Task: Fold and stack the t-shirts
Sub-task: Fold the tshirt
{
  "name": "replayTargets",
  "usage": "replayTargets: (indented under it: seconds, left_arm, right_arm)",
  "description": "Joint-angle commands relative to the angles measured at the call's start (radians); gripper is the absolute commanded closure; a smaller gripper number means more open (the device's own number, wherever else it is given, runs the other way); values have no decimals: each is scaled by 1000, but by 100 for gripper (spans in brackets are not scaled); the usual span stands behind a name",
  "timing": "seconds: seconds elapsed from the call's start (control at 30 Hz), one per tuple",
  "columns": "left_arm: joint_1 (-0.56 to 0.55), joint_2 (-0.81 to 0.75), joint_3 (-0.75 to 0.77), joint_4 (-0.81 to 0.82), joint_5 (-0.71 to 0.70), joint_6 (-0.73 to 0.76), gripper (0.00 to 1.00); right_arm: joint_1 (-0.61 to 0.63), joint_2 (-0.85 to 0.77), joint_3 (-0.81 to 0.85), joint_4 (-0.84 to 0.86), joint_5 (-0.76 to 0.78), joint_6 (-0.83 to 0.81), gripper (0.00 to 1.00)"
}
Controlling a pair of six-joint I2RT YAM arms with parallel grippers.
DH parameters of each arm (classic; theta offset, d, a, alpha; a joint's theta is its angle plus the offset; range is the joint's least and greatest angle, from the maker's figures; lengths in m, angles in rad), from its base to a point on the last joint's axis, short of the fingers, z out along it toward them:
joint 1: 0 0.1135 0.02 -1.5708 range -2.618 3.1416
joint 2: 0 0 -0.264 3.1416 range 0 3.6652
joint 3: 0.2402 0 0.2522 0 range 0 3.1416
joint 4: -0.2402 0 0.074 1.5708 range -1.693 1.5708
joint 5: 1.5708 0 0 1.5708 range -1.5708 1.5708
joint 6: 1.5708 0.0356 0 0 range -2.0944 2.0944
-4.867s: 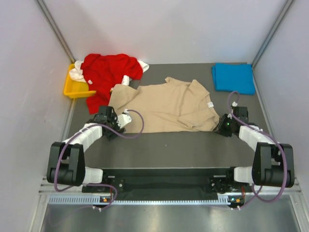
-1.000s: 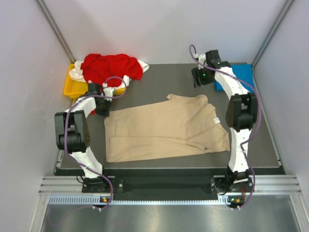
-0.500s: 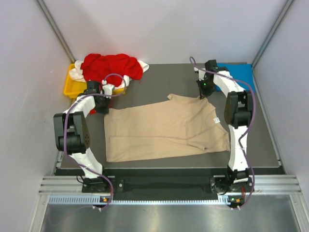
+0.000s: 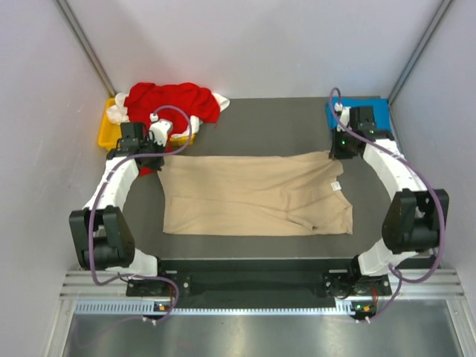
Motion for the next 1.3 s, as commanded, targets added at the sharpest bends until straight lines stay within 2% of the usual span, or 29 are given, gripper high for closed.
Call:
replayTargets:
  seconds: [0.0,0.03,0.13,0.3,0.37,0.4,0.43,0.53,0.6,0.7,0.8,0.83,0.93,1.07,1.27]
  left_arm:
    - [1,-122,-137,-35,19,110,100]
    - [1,-133,-183,-47,25,125,100]
    - [1,-135,-246,-60,16,179,100]
    - [1,-119,-303,-61,30,239,100]
    - [1,-118,-298,-131,45,265,100]
    - [3,-127,-294,-162,80,308,95]
    - [6,-134,-284,-197,103,335,81]
    - [37,-182,-240,-380,243,466,64]
    - [47,-204,-205,-518,309,565,61]
    - [54,-181,-120,-587,378,592,62]
    - [55,-145,-70,-522,393,517,62]
    - [55,-133,-65,-430,384,485,62]
    - [52,-58,-51,-334,338,406,62]
    - [48,54,-16,-382,320,437,59]
    - [38,73,-74,-359,280,484,55]
  right_arm:
    - [-12,-132,-224,115,23,152,100]
    - [-12,-163,-340,138,12,190,100]
    - [-17,-270,-516,211,27,252,100]
    - [-20,-321,-651,285,20,321,99]
    - [-24,-326,-670,290,9,342,91]
    - [-26,-330,-679,287,1,346,81]
    - [-27,-335,-682,281,-3,353,76]
    - [-27,-385,-682,247,-6,355,66]
    - [-29,-427,-661,210,-6,347,62]
    - [-26,-444,-609,169,-6,324,56]
    - [-26,-424,-567,210,17,312,55]
    - [-27,-380,-547,219,18,303,56]
    - [-27,-251,-454,241,17,297,62]
    - [-32,-111,-354,265,14,293,63]
    - [-34,18,-315,281,-5,298,64]
